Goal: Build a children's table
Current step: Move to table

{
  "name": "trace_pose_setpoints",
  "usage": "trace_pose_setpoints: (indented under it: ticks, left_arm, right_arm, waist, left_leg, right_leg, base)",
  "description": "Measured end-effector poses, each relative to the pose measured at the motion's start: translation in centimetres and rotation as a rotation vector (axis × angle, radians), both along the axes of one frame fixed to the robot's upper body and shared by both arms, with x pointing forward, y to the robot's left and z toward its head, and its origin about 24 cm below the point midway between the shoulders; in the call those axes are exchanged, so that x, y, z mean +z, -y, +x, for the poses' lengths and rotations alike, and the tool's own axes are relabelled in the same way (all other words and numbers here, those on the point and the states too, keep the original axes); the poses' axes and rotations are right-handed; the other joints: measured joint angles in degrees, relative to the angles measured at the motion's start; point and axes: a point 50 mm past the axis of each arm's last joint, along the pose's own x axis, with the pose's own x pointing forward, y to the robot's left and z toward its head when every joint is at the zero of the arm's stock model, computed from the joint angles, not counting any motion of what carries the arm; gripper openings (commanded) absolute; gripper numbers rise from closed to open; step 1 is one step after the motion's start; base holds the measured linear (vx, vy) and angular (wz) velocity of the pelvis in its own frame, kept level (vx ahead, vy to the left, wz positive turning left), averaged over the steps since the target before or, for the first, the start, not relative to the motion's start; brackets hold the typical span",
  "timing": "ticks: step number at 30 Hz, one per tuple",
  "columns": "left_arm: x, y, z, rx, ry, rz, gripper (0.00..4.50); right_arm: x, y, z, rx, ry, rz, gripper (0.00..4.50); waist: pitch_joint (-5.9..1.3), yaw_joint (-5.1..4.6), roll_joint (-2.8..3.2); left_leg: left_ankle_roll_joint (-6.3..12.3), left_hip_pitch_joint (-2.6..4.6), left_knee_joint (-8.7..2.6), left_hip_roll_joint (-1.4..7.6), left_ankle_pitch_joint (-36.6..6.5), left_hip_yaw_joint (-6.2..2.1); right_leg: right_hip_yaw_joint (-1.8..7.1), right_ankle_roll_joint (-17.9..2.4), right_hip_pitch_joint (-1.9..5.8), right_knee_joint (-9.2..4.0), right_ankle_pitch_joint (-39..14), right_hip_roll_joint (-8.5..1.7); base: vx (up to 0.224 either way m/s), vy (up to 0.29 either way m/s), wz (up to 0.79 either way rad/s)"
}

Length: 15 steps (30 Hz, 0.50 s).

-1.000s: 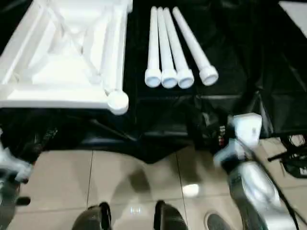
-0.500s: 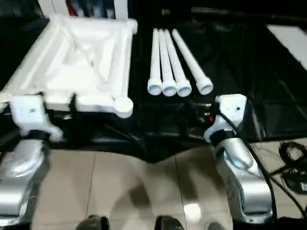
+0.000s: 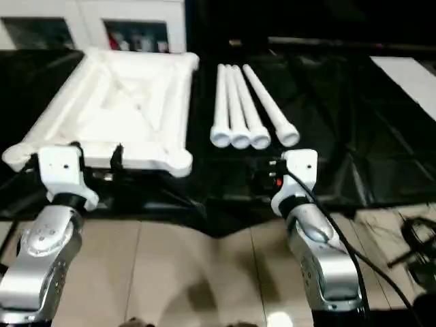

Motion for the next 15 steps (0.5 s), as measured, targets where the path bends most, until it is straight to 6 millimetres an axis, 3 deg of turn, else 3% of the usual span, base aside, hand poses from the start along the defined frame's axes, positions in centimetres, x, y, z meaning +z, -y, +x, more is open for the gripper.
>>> trace_pose_setpoints:
  ticks: [1, 3, 4, 5, 6, 7, 8, 9, 10, 11, 12, 13, 14, 15]
  left_arm:
    - [0.1, 0.0, 0.1, 0.0, 0.005, 0.002, 4.5]
    - [0.3, 0.0, 0.3, 0.0, 0.013, 0.004, 4.5]
    - [0.3, 0.0, 0.3, 0.002, 0.013, 0.003, 4.5]
    - [0.1, -0.2, 0.3, 0.011, 0.005, 0.002, 4.5]
    - [-0.2, -0.5, 0.2, 0.024, -0.006, 0.001, 4.5]
    - [-0.3, -0.8, 0.2, 0.037, -0.012, -0.001, 4.5]
    - [-0.4, -0.9, 0.3, 0.041, -0.016, 0.0, 4.5]
    - [-0.5, -1.0, 0.3, 0.045, -0.015, -0.006, 4.5]
    - [-0.4, -0.9, 0.3, 0.043, -0.011, -0.01, 4.5]
    - [-0.4, -0.5, 0.3, 0.037, -0.004, -0.028, 4.5]
    - [-0.4, 0.5, 0.5, 0.004, -0.001, -0.042, 4.5]
    - [-0.2, 1.1, 0.6, -0.018, 0.004, -0.049, 4.5]
    - [-0.2, 1.2, 0.6, -0.023, 0.005, -0.05, 4.5]
    - [-0.2, 1.0, 0.6, -0.018, 0.006, -0.044, 4.5]
  right_arm:
    - [0.0, 0.0, 0.0, 0.003, -0.001, -0.001, 4.45]
    - [-0.1, -0.4, 0.0, 0.015, 0.007, -0.007, 4.45]
    - [0.0, -0.6, 0.1, 0.02, 0.012, -0.004, 4.45]
    - [0.0, -1.0, 0.2, 0.03, 0.015, 0.004, 4.45]
    - [0.3, -1.7, 0.3, 0.051, 0.025, 0.019, 4.45]
    - [0.3, -2.1, 0.3, 0.068, 0.025, 0.029, 4.45]
    - [0.1, -2.2, 0.2, 0.074, 0.02, 0.032, 4.45]
    - [0.1, -2.1, 0.2, 0.072, 0.02, 0.028, 4.45]
    - [0.1, -1.8, 0.2, 0.066, 0.018, 0.024, 4.45]
    - [0.1, -1.4, 0.2, 0.056, 0.018, 0.014, 4.45]
    - [0.0, -0.9, 0.2, 0.041, 0.014, 0.008, 4.45]
    - [0.0, -0.4, 0.2, 0.024, 0.015, -0.002, 4.45]
    - [0.1, -0.2, 0.2, 0.017, 0.018, -0.009, 4.45]
    - [0.2, -0.3, 0.3, 0.017, 0.024, -0.006, 4.45]
  waist:
    - [-0.06, -0.07, 0.18]
    - [-0.1, 0.09, 0.21]
    - [-0.19, -0.07, 0.36]
    - [-0.15, 0.05, 0.21]
    - [-0.18, 0.17, 0.24]
    - [-0.27, 0.08, -0.04]
    - [-0.38, -0.12, -0.31]
    - [-0.7, -0.68, -1.15]
    - [-1.09, -0.99, -1.49]
    - [-1.38, -0.64, -1.34]
    - [-1.71, -0.27, -0.85]
    - [-2.06, 0.13, -0.23]
    - [-2.51, 0.5, 0.51]
    - [-3.08, 0.75, 1.63]
  left_leg:
    - [0.02, -0.09, 0.12, -0.03, -0.01, -0.62]
    - [0.31, -0.1, 0.28, -0.15, -0.18, -1.03]
    - [0.51, 0.44, 0.29, -0.09, -0.31, -1.05]
    - [0.58, 1.02, 0.0, 0.03, -0.45, -0.46]
    - [0.75, 1.62, -0.11, -0.44, -0.82, -0.27]
    - [0.9, 2.3, -0.1, -1.05, -1.37, -0.23]
    - [0.89, 2.89, -0.09, -1.75, -1.88, -0.19]
    - [0.81, 3.61, -0.04, -2.36, -2.46, 0.04]
    - [0.88, 3.68, -0.03, -2.62, -2.67, 0.56]
    - [1.97, 3.22, 0.45, -2.64, -3.13, 0.89]
    - [4.46, 2.34, 2.19, -2.42, -4.3, 0.35]
    - [5.68, 0.81, 4.14, -2.38, -4.55, 0.03]
    - [6.23, -0.35, 4.32, -2.28, -4.25, -0.46]
    - [4.72, -0.89, 3.19, -2.15, -3.67, -1.0]
  right_leg:
    - [-1.1, 0.07, 0.93, -0.56, -0.07, -0.23]
    - [-2.7, 0.58, 2.75, -1.37, -0.57, -0.85]
    - [-2.48, 0.73, 3.07, -1.65, -0.75, -0.75]
    - [-1.38, 0.19, 2.99, -1.32, -1.7, -0.54]
    - [-0.12, -1.18, 2.94, -0.16, -3.07, -0.07]
    - [1.43, -3.34, 2.62, 1.51, -4.25, 0.23]
    - [2.44, -4.24, 2.24, 2.91, -4.77, 0.29]
    - [3.37, -3.88, 1.69, 3.94, -4.87, 0.25]
    - [4.31, -2.14, 2.11, 3.91, -5.25, 0.22]
    - [4.74, 0.11, 2.71, 3.44, -5.3, 0.5]
    - [5.32, 0.13, 3.15, 2.69, -5.59, 1.27]
    - [5.43, 0.16, 3.62, 1.97, -5.73, 1.84]
    - [5.42, 0.2, 4.16, 1.09, -5.8, 2.52]
    - [4.85, 0.36, 4.55, 0.79, -6.15, 3.38]
  base:
    - [0.053, 0.043, 0.56]
    - [0.08, 0.027, 0.63]
    - [0.096, 0.015, 0.64]
    - [0.132, 0.003, 0.35]
    - [0.132, 0.003, 0.35]
    - [0.16, 0.013, 0.07]
    - [0.16, -0.003, 0.06]
    - [0.16, -0.003, 0.06]
    - [0.164, -0.033, 0.15]
    - [0.172, -0.019, 0.15]
    - [0.172, -0.019, 0.15]
    - [0.18, 0.008, 0.13]
    - [0.195, 0.034, 0.13]
    - [0.195, 0.034, 0.13]
